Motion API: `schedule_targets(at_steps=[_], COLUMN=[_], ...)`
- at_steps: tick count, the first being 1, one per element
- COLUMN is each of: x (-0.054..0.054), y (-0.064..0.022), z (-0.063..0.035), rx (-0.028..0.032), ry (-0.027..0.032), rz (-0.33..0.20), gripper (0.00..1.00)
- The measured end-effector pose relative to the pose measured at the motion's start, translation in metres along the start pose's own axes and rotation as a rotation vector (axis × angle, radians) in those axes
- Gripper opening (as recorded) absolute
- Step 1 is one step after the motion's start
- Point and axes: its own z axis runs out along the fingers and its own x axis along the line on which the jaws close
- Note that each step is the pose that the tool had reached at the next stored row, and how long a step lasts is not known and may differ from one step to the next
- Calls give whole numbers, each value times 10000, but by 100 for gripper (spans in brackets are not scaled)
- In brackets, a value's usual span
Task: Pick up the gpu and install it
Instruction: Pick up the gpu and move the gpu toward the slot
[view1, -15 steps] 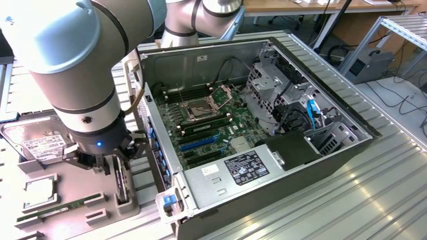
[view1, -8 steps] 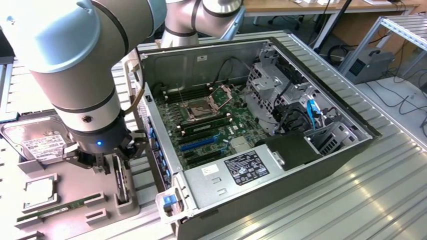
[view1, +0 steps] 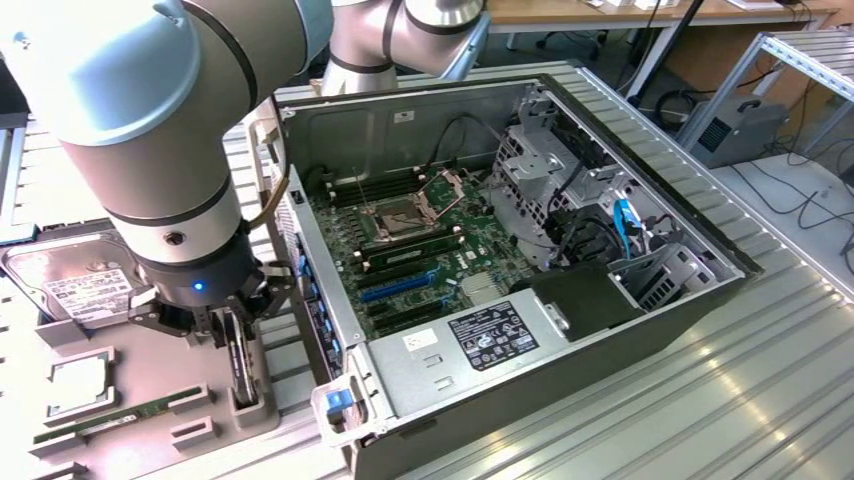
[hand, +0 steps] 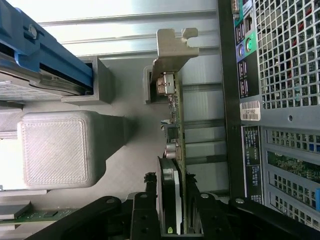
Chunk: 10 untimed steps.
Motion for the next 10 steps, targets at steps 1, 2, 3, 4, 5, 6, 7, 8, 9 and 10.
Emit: schedule_targets(at_steps=[1, 2, 3, 4, 5, 6, 7, 8, 9, 10], x=[0, -5, -14, -14, -10, -10, -10, -10, -10, -10], y=[-1, -2, -32, -40, -43, -58, -59, -59, -59, -59], z=[0, -46, -52, -52, -52, -53, -53, -53, -53, -53], rx=[-1, -6, 2, 2, 1, 2, 2, 2, 2, -2], ry=[-1, 1, -12, -14, -14, -14, -14, -14, -14, -5], rz=[0, 9, 312, 338, 337, 338, 338, 338, 338, 153], gripper=[35, 35, 35, 35, 35, 35, 35, 35, 27, 27])
